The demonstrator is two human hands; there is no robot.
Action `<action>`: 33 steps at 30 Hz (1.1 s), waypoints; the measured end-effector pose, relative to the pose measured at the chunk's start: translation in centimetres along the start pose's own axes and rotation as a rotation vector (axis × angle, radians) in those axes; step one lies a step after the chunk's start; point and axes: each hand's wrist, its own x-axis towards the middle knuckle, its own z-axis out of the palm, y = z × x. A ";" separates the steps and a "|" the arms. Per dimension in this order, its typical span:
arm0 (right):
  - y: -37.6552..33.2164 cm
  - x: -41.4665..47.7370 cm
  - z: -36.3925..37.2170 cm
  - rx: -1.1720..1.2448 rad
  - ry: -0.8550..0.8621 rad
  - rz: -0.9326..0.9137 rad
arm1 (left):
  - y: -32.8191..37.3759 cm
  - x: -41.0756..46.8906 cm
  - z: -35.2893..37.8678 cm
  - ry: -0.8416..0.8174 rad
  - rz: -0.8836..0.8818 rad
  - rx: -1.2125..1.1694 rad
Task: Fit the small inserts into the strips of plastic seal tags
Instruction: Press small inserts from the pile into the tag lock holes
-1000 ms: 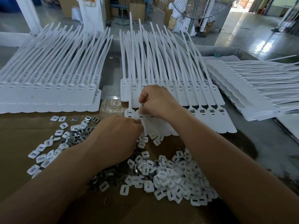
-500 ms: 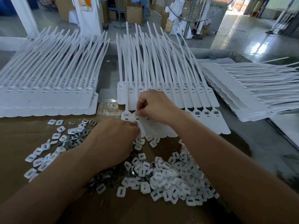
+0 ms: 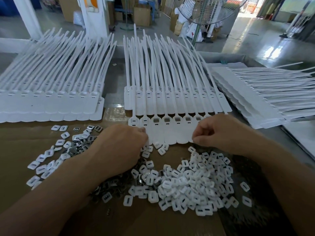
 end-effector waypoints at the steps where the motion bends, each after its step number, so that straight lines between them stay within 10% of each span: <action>1: 0.1 -0.1 0.2 -0.007 0.007 0.020 | 0.0 -0.1 0.0 -0.003 -0.001 -0.002; 12: -1.7 0.6 1.3 -0.270 -0.084 0.108 | -0.1 0.1 -0.1 -0.002 -0.005 -0.014; 33: -4.4 7.9 3.0 0.164 0.167 -0.090 | -0.5 0.2 -0.2 0.002 -0.004 0.001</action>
